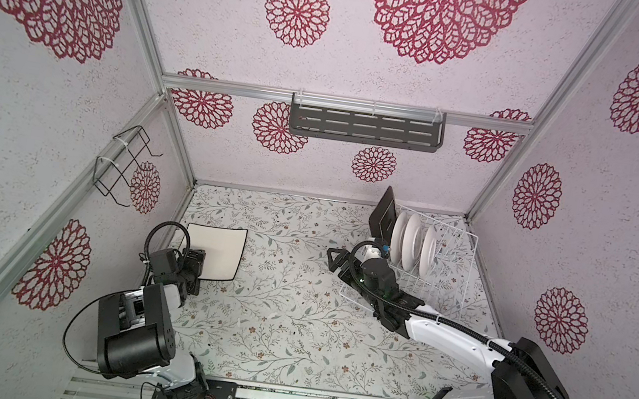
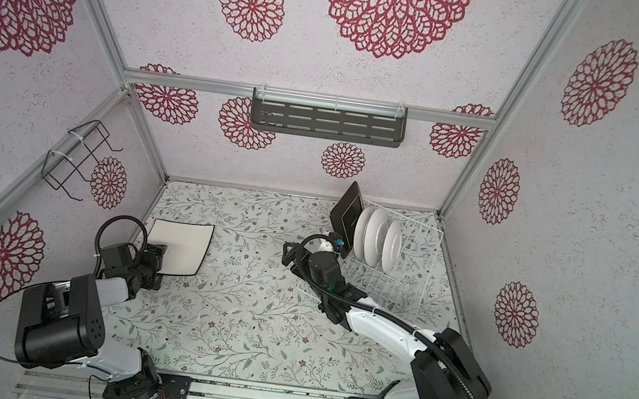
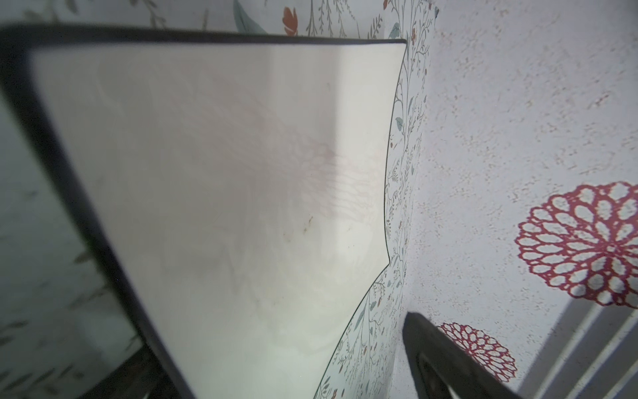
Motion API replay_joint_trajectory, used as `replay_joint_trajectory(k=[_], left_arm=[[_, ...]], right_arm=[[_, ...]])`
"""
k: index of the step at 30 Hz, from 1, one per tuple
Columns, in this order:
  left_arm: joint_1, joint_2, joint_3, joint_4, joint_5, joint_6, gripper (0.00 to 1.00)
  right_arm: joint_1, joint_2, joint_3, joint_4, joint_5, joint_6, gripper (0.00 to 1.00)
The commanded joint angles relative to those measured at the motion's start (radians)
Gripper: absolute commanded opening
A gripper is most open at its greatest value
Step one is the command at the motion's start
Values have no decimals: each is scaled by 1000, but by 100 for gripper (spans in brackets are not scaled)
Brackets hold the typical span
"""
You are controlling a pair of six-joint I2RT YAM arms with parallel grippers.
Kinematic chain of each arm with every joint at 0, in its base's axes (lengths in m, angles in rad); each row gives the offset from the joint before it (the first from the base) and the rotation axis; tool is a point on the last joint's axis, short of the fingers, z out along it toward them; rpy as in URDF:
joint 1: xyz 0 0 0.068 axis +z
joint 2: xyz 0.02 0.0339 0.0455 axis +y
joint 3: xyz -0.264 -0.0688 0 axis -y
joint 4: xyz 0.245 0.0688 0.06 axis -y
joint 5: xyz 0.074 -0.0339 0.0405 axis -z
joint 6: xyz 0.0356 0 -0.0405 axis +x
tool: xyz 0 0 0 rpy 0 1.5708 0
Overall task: Unload the plates from the dish rack
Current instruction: 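Open the left gripper and release the plate on the table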
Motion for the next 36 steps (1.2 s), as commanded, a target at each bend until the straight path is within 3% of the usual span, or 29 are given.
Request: replay_joint_trajectory(k=[1, 18, 27, 36], left_arm=[[5, -34, 30, -29, -13, 46, 97], [6, -99, 19, -228, -25, 134, 97], [6, -279, -15, -366, -78, 197, 97], [3, -453, -17, -420, 42, 178, 97]], right_arm=[[4, -48, -9, 29, 18, 9, 98], [3, -74, -47, 67, 7, 4, 98], [3, -86, -65, 90, -7, 5, 98], [3, -140, -79, 62, 30, -22, 98]])
